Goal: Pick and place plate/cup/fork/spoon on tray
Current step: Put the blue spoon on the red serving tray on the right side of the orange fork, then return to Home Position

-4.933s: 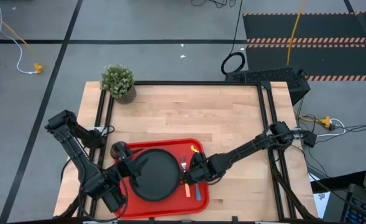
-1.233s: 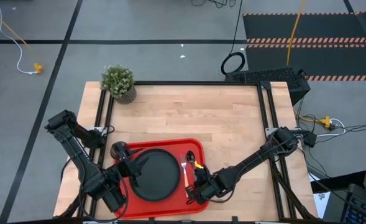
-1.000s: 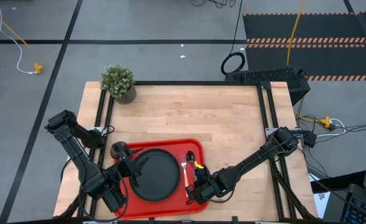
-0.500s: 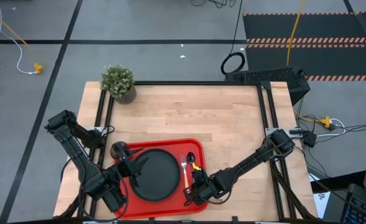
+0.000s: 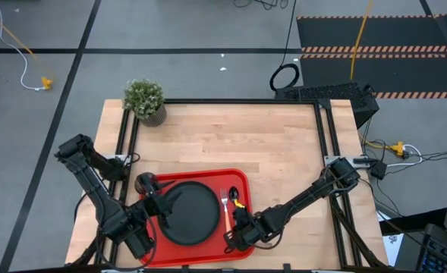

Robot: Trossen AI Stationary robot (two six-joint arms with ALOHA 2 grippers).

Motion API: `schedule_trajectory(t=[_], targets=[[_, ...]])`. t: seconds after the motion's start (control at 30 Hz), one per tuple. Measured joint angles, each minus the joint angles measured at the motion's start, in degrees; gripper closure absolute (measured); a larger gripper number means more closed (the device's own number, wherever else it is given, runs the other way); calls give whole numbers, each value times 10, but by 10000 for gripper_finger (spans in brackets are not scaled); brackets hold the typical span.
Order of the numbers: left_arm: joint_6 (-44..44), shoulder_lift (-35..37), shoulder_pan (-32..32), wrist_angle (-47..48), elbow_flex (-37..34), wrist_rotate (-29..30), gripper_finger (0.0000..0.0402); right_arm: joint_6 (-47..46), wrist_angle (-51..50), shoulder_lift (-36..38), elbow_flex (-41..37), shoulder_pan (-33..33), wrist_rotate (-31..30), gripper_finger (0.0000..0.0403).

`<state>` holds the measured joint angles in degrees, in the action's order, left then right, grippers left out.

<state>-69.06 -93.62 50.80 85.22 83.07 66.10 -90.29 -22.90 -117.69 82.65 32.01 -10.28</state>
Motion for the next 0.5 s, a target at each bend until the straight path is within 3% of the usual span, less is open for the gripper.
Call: schedule_trajectory(t=[0.27, 0.5], targets=[[17, 0, 15, 2, 1, -1, 202, 166, 0, 55, -1, -2, 0, 351], [21, 25, 27, 2, 1, -1, 202, 464, -7, 144, 0, 0, -48, 351]])
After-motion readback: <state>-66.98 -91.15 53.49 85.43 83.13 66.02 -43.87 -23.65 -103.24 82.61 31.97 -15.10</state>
